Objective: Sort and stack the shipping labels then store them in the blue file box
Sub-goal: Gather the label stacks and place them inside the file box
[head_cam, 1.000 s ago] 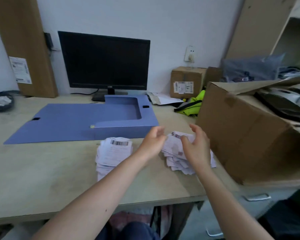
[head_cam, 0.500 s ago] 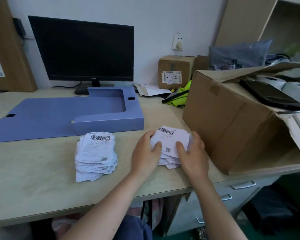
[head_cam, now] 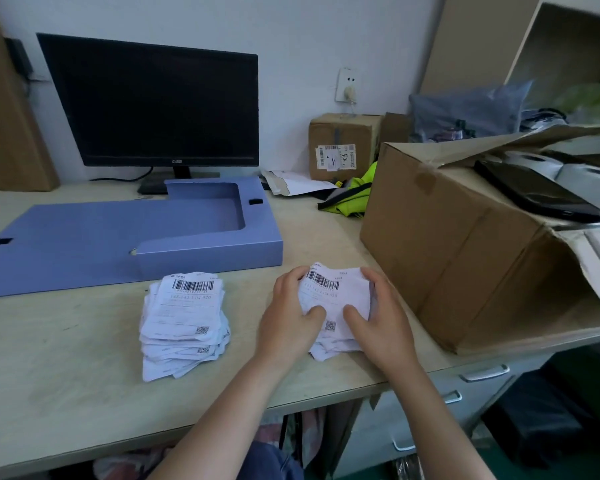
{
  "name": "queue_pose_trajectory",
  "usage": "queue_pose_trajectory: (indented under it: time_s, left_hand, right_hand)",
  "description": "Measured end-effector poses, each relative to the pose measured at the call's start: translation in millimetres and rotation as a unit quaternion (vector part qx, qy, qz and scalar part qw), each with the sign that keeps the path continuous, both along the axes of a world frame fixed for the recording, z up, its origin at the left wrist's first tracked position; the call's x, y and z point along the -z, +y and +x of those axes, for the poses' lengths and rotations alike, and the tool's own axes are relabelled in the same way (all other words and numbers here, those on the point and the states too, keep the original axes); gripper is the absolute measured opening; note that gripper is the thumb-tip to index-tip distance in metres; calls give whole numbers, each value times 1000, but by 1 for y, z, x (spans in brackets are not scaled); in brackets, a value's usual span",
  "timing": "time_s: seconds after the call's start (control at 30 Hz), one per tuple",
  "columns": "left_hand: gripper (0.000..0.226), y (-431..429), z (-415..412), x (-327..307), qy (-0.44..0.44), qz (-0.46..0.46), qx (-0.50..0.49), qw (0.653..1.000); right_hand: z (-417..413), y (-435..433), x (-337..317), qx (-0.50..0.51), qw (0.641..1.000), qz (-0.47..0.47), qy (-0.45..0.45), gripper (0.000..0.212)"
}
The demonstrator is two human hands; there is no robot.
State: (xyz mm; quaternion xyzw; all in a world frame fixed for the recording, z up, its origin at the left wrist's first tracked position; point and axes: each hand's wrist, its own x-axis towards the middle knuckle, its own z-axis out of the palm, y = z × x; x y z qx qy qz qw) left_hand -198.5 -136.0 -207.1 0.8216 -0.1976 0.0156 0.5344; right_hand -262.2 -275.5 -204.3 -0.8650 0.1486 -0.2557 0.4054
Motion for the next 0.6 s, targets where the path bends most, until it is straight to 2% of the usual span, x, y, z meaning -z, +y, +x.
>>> queue_pose_trajectory:
  time_s: [0.23, 0.33, 0.47, 0.6]
  left_hand:
    - [74, 4, -2, -6, 19, -135, 26, 990]
    - [77, 5, -4, -8, 0, -172, 32, 985]
    - [81, 5, -8, -12, -40, -202, 23, 978]
    - [85, 7, -7, -13, -27, -245, -5, 969]
  right_hand:
    - [0, 0, -3, -14, 998, 63, -9, 79]
    - [0, -4, -3, -30, 986, 161, -35, 83]
    - [-1, -11, -11, -63, 951, 283, -102, 73]
    - [2, -9, -23, -93, 935, 308, -153, 69]
